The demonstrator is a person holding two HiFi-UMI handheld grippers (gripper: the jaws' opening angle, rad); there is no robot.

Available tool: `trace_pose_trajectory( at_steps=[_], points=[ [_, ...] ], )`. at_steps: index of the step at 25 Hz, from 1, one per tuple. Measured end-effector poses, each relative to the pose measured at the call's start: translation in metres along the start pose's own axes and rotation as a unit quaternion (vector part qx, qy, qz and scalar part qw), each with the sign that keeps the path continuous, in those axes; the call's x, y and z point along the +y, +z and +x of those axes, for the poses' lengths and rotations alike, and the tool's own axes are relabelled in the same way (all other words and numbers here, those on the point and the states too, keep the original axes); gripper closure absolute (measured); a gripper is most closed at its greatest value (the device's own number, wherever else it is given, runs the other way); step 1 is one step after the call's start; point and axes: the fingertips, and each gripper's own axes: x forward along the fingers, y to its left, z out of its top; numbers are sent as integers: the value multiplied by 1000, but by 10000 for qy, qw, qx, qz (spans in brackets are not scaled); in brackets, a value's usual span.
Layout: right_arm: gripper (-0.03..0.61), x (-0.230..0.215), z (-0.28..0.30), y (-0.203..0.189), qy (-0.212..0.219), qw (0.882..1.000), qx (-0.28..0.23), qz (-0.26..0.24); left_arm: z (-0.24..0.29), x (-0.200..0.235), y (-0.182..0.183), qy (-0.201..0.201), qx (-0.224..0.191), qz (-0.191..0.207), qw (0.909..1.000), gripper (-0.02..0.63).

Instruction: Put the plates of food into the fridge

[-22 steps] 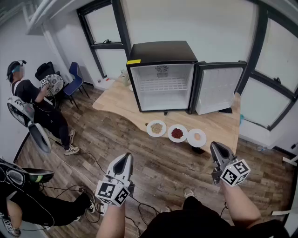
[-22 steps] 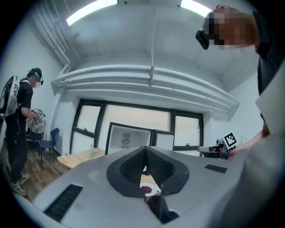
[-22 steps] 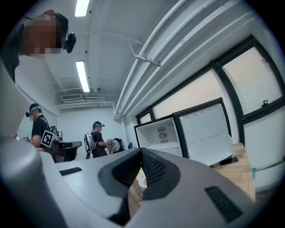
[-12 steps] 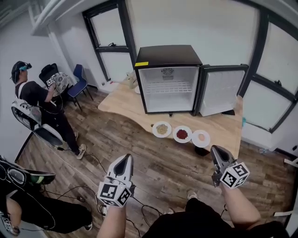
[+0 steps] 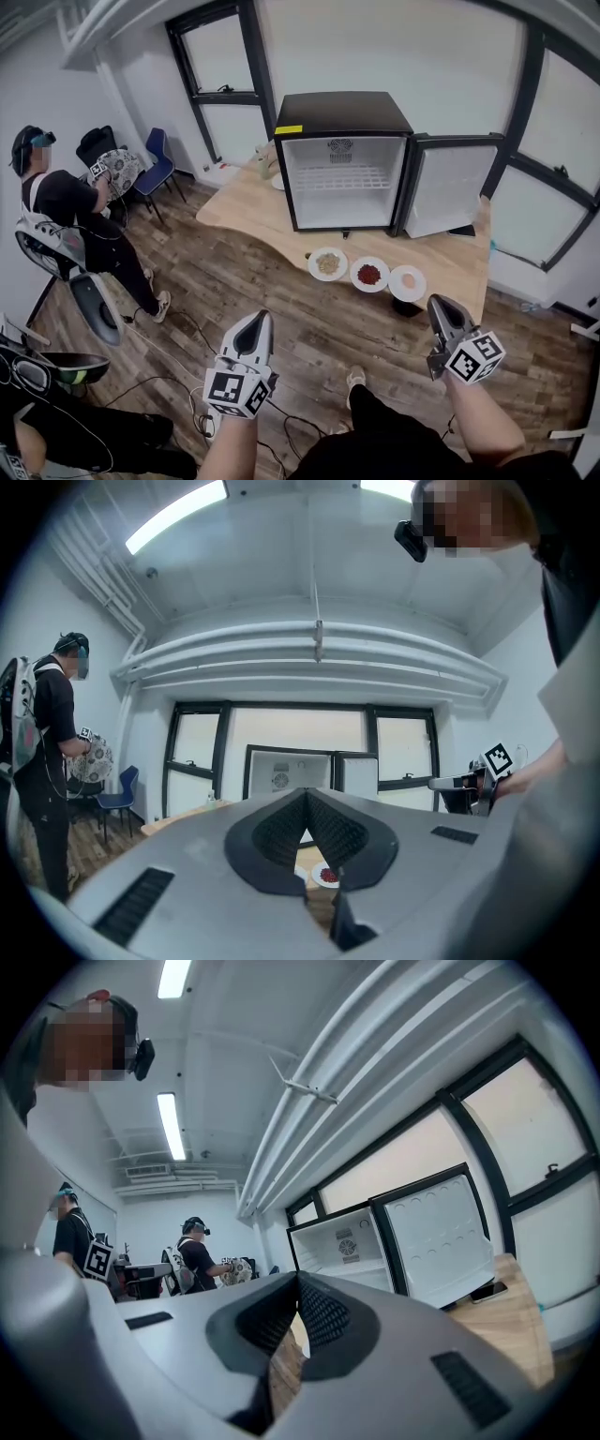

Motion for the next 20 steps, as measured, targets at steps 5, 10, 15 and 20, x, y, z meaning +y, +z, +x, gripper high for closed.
trace_pose_trajectory(
  at_steps=[5,10,15,20],
  points=[
    [555,-14,34,0,74,9999,-134,73,20,0,6,-148,-71,358,9992,607],
    [555,-25,86,-4,219,9996,-70,183,42,31,2,138,90,273,9995,609],
    [555,-43,140,1,360,9992,3,159,81,55,6,273,235,342,9988,609],
    [555,-63,190,3,510,9983,129,233,117,74,7,475,346,323,9977,607]
  ],
)
